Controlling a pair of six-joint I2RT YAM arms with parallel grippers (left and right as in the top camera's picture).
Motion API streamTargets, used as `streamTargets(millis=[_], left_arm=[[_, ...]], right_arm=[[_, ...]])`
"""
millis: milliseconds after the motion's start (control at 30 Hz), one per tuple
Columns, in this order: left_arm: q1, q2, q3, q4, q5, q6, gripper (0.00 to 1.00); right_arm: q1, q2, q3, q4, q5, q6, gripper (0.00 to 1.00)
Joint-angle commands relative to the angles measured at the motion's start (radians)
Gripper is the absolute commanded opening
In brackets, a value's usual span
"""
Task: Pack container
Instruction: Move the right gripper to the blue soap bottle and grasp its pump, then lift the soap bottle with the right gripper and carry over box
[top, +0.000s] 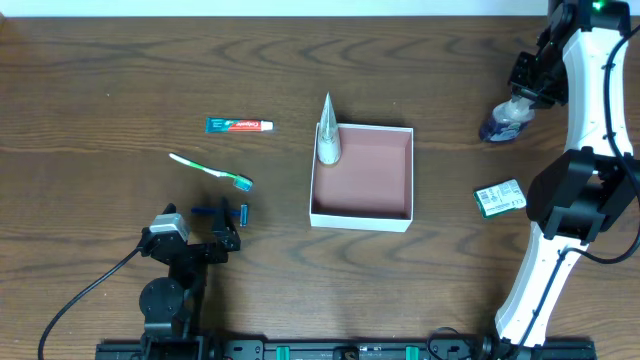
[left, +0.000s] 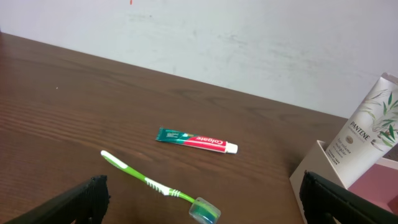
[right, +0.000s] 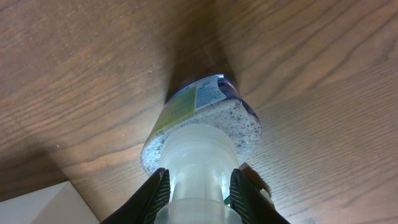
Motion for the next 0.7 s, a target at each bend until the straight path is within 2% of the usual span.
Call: streamTargets(millis=[0,200,400,667], left_arm=[[0.006,-0.006,-0.014,-0.037,0.012,0.008,0.98],[0.006,-0.006,-0.014,-0.037,0.012,0.009,0.98],[0.006,-0.006,-0.014,-0.037,0.012,0.008,0.98],[0.006,-0.006,-0.014,-0.037,0.011,0.008,0.98]], right_arm=[[0.012,0.005,-0.001,-0.013,-0.062,-0.043,0.01],[0.023,-0.087,0.019,-0.011,-0.079,-0.079,0.04],[0.05,-0.248,0.023,-0.002,-0.133,-0.183,0.04],[0.187,-0.436,0.023,-0.002,-0.167,-0.27,0.04]])
